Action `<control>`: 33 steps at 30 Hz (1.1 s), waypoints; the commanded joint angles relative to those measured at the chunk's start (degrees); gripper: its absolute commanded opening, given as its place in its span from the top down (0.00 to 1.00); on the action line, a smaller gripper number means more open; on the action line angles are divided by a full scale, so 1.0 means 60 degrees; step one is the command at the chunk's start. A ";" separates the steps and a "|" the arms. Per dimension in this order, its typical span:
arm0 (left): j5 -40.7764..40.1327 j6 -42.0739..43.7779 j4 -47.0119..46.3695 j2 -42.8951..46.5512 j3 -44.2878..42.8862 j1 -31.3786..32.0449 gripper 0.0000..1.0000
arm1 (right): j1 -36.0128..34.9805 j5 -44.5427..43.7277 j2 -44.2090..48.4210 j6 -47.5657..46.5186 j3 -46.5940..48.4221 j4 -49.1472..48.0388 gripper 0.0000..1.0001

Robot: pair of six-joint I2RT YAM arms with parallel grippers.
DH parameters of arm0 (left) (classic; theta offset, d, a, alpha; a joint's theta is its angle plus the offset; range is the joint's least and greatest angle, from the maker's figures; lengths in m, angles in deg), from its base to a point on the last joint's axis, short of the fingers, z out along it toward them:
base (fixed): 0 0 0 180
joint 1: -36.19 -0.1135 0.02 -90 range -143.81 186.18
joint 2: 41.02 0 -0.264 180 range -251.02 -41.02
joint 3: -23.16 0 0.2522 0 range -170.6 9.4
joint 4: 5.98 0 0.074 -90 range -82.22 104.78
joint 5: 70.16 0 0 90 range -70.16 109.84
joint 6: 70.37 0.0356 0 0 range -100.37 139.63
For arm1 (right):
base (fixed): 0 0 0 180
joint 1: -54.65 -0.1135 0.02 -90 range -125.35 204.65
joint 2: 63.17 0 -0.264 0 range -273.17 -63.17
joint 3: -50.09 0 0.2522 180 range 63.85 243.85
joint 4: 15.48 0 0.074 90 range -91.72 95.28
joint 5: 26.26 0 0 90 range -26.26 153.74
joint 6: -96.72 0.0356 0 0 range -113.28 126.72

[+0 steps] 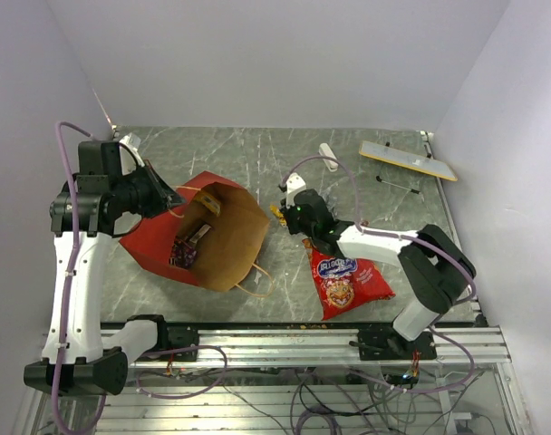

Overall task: Take the snacks out of the paper bag
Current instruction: Place the snack at the center of the board.

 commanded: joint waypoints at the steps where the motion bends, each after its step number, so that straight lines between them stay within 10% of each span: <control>1: -0.0010 -0.0116 -0.0023 0.0224 0.0051 0.0024 0.93 | 0.0224 -0.0256 -0.0559 0.0865 0.0243 -0.0957 1.00; 22: 0.0174 -0.0219 -0.0114 0.0198 0.0239 0.0031 0.93 | 0.1455 -0.0391 -0.0081 -0.0357 -0.0643 -0.0486 1.00; 33: 0.0219 -0.0490 -0.0361 0.0478 0.0684 0.0037 0.93 | 0.1114 0.2439 0.2024 -0.0840 -0.1499 -0.1597 0.51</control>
